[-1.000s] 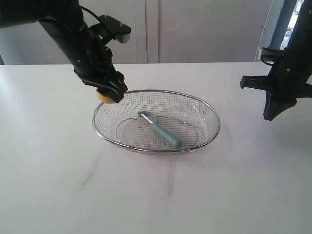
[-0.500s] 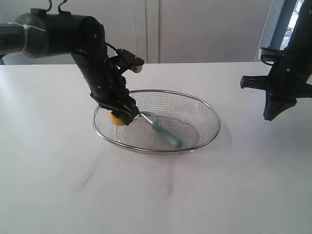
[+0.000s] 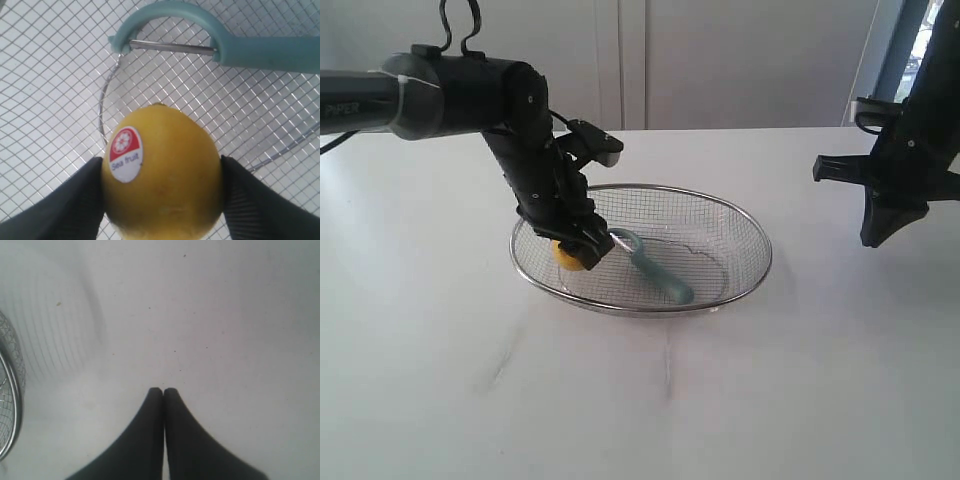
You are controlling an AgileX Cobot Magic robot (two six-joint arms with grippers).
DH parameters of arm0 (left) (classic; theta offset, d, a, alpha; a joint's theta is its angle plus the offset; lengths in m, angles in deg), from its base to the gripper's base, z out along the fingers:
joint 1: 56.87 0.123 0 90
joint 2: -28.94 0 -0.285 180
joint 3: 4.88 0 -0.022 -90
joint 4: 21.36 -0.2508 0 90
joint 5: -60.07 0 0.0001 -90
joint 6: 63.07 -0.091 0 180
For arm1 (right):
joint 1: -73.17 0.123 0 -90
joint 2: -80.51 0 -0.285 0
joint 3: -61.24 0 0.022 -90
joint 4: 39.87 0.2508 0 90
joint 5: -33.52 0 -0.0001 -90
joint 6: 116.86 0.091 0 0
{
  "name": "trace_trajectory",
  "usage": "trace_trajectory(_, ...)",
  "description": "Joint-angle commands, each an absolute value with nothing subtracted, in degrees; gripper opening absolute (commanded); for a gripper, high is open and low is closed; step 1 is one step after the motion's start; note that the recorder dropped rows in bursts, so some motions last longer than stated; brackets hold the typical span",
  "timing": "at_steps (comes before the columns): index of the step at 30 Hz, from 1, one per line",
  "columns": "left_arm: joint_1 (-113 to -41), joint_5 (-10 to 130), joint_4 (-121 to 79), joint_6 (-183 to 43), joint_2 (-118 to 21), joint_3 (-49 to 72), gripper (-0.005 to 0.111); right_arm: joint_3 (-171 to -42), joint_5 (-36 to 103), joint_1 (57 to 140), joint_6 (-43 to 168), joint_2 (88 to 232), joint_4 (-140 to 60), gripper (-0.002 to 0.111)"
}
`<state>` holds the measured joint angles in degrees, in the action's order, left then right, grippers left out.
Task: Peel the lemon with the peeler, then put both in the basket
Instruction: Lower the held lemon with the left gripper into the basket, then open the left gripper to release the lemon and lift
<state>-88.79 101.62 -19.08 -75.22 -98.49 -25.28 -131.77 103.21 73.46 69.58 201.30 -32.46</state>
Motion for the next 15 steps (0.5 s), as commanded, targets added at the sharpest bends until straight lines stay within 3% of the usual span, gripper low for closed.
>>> trace_trajectory(1,-89.03,101.91,-18.10,-74.79,-98.23,-25.53,0.004,-132.10,103.48,73.17,69.55,200.71,-32.89,0.000)
trace_trajectory(4,-89.03,101.67,-18.10,-74.79,-98.23,-25.53,0.018,-132.10,103.48,73.17,69.55,200.71,-32.89,0.000)
trace_trajectory(10,-89.03,101.67,-18.10,-74.79,-98.23,-25.53,0.064,-132.10,103.48,73.17,69.43,200.71,-32.89,0.000)
trace_trajectory(13,-89.03,101.67,-18.10,-74.79,-98.23,-25.53,0.079,-132.10,103.48,73.17,69.43,200.71,-32.89,0.000)
trace_trajectory(15,-89.03,101.67,-18.10,-74.79,-98.23,-25.53,0.083,-132.10,103.48,73.17,69.43,200.71,-32.89,0.000)
